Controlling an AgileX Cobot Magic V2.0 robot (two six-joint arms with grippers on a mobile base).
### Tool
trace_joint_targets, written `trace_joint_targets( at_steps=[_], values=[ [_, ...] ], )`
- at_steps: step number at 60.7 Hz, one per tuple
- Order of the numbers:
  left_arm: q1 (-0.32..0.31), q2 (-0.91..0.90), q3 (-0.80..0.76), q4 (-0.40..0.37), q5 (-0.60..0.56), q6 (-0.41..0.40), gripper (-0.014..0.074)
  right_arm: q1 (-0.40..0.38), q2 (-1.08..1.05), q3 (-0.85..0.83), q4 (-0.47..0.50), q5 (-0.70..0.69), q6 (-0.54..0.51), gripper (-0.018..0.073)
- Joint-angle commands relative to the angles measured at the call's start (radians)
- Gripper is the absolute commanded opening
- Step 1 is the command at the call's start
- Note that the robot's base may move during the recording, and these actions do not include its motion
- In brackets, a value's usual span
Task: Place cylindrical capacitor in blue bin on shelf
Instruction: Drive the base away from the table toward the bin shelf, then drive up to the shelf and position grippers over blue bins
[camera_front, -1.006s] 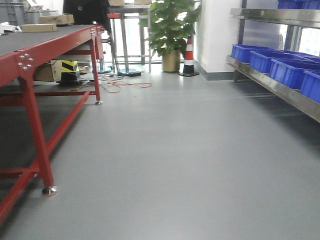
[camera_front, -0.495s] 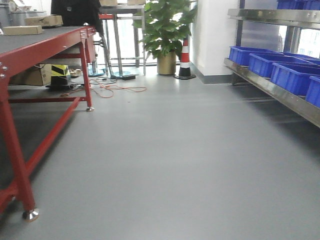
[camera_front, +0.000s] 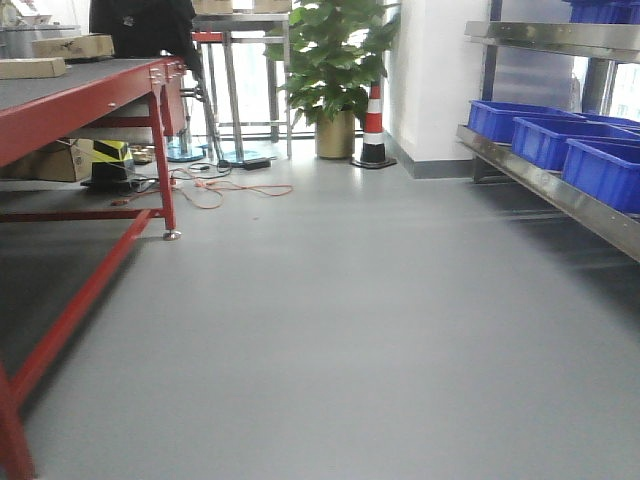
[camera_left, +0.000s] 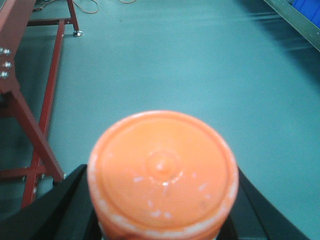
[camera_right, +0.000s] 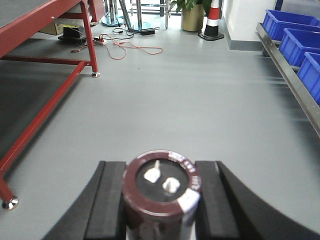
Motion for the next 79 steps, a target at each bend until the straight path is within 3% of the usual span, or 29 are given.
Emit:
trace_joint_targets(
  at_steps=[1, 79],
  values=[
    [-0.005, -0.004, 0.0, -0.004, -0.033, -0.005, -0.0111, 0.003, -0.006, -0.007, -0.005, -0.023, 0.0, -0.0154],
    [-0.005, -0.004, 0.0, -0.004, -0.035, -0.005, -0.0111, 0.003, -0.006, -0.007, -0.005, -0.023, 0.0, -0.0154]
  ],
)
